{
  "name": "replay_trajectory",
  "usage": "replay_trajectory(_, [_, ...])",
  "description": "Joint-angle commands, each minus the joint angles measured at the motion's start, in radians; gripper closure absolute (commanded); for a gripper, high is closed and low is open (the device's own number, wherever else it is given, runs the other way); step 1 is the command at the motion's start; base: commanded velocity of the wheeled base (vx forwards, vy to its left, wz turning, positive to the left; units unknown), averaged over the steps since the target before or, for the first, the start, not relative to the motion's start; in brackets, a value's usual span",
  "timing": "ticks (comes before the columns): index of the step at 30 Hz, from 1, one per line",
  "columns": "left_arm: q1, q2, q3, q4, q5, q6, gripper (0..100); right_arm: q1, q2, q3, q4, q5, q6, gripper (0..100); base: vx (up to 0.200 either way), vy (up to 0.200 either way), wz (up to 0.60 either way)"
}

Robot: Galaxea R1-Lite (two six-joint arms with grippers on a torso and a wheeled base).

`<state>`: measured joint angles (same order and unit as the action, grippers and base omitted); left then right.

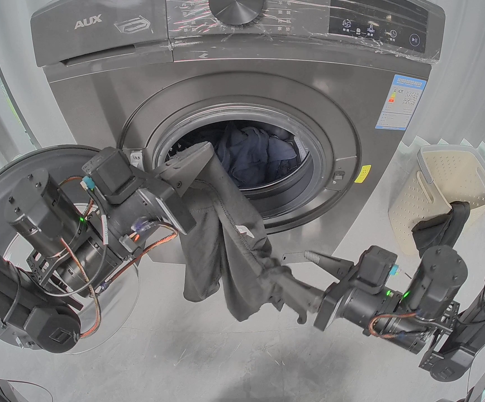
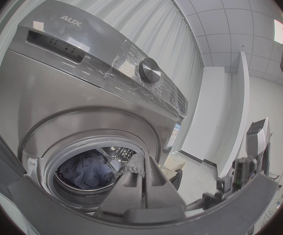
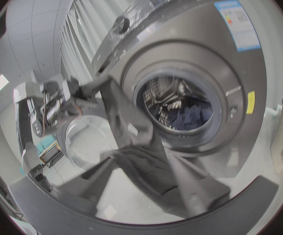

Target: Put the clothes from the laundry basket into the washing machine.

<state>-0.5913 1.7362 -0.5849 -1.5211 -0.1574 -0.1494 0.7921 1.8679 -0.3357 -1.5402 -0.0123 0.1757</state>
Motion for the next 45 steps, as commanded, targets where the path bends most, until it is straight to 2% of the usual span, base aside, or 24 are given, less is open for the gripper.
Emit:
replay_trajectory(1, [-0.01, 0.008, -0.019, -0.004, 0.004, 0.001, 100, 0.041, 0.125, 0.04, 0.0, -0.003, 0.004, 0, 0.0, 0.0, 0.0])
replay_trajectory(5, [-0.01, 0.008, -0.019, -0.007, 0.004, 0.001, 100, 0.041, 0.148, 0.034, 0.0, -0.003, 0.002, 0, 0.0, 0.0, 0.0])
replay_trajectory(9, [-0.012, 0.006, -0.018, -0.008, 0.004, 0.001, 100, 0.024, 0.191, -0.011, 0.0, -0.003, -0.001, 0, 0.0, 0.0, 0.0])
replay_trajectory(12, [-0.015, 0.003, -0.018, -0.01, 0.004, 0.001, 100, 0.002, 0.231, -0.085, 0.0, -0.005, -0.001, 0, 0.0, 0.0, 0.0])
replay_trajectory(14, [-0.015, 0.003, -0.018, -0.01, 0.004, 0.001, 100, 0.002, 0.237, -0.088, 0.0, -0.003, -0.002, 0, 0.0, 0.0, 0.0])
replay_trajectory(19, [-0.009, 0.002, -0.019, -0.01, 0.004, 0.001, 100, 0.012, 0.266, -0.046, 0.0, -0.003, 0.001, 0, 0.0, 0.0, 0.0])
replay_trajectory(25, [-0.009, 0.0, -0.023, -0.01, 0.004, 0.001, 100, 0.016, 0.284, 0.069, 0.0, -0.003, 0.002, 0, 0.0, 0.0, 0.0])
replay_trajectory(29, [-0.007, 0.002, -0.023, -0.01, 0.004, 0.001, 100, 0.006, 0.295, 0.073, 0.0, -0.006, 0.002, 0, 0.0, 0.0, 0.0])
replay_trajectory(34, [-0.013, 0.0, -0.019, -0.01, 0.004, 0.001, 100, -0.027, 0.324, -0.04, 0.0, -0.026, 0.001, 0, 0.0, 0.0, 0.0])
replay_trajectory(37, [-0.013, 0.0, -0.019, -0.011, 0.004, 0.001, 100, -0.037, 0.344, -0.098, 0.0, -0.028, -0.001, 0, 0.0, 0.0, 0.0])
replay_trajectory(38, [-0.013, -0.003, -0.021, -0.011, 0.004, 0.001, 100, -0.045, 0.372, -0.154, 0.0, -0.028, -0.002, 0, 0.0, 0.0, 0.0])
replay_trajectory(45, [-0.015, -0.006, -0.026, -0.019, 0.003, 0.002, 100, -0.048, 0.485, -0.339, 0.0, -0.02, -0.009, 0, 0.0, 0.0, 0.0])
